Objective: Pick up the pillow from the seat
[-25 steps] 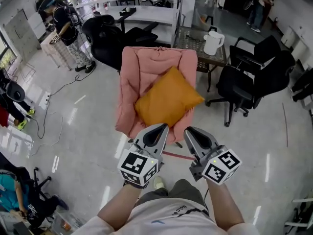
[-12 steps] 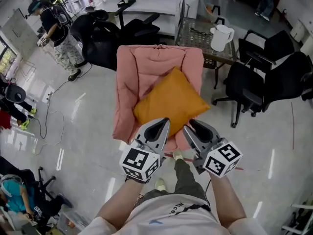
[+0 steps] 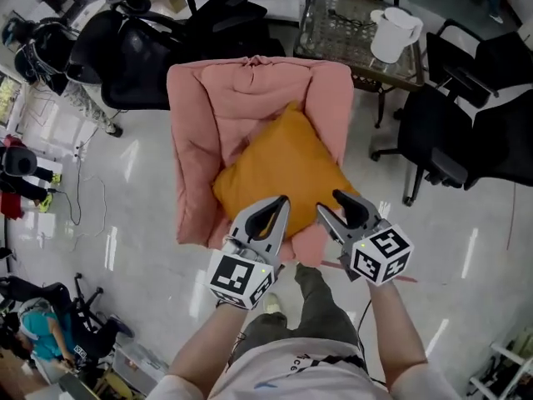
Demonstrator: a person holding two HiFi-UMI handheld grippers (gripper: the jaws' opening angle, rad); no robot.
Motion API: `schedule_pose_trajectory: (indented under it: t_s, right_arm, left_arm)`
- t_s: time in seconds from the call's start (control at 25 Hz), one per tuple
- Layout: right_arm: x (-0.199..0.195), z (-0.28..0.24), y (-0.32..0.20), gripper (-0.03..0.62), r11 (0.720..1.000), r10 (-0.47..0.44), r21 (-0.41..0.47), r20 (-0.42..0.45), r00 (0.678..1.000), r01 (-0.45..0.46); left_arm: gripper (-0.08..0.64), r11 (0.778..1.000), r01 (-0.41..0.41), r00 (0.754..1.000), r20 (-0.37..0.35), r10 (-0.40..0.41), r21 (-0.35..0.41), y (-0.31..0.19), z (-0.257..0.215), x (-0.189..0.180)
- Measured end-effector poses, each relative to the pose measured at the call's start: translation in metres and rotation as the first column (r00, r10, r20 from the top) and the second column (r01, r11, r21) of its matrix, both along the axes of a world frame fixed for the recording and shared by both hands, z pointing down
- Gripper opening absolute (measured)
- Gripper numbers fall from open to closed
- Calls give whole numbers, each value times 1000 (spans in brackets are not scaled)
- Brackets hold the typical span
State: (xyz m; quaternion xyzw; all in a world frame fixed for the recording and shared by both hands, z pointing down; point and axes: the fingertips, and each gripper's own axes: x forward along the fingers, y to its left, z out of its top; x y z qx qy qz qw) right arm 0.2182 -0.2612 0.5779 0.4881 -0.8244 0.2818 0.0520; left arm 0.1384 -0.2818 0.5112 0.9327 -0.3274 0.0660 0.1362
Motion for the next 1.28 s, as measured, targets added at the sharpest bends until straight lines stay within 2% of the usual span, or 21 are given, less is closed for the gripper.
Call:
schedule_pose_trajectory:
  t_s: [0.24, 0.6, 0.84, 1.08, 1.2, 1.28]
  right_arm:
    - [41, 81, -58, 231, 994, -20, -109, -39, 999, 16]
    - [78, 188, -108, 279, 961, -39, -275, -42, 998, 26]
    - [86, 242, -124, 295, 922, -82, -379, -4, 997, 74]
    - [77, 270, -124, 298, 852, -149, -496, 83, 985, 170]
    - [76, 273, -124, 291, 834, -151, -515, 134, 979, 199]
    - [74, 274, -123, 249, 832, -166, -509, 148, 975, 220]
  left_arm:
    - [11, 998, 4, 999, 49, -1, -63, -52, 59, 29]
    - [11, 992, -11, 994, 110, 25, -128, -92, 116, 57]
    - [11, 983, 6, 993, 116, 16, -183, -102, 140, 59]
    - [11, 977, 32, 992, 127, -5, -212, -106, 156, 47]
    - [11, 975, 46, 991, 132, -18, -216, -106, 160, 42]
    - [11, 975, 54, 991, 131, -26, -216, -106, 161, 39]
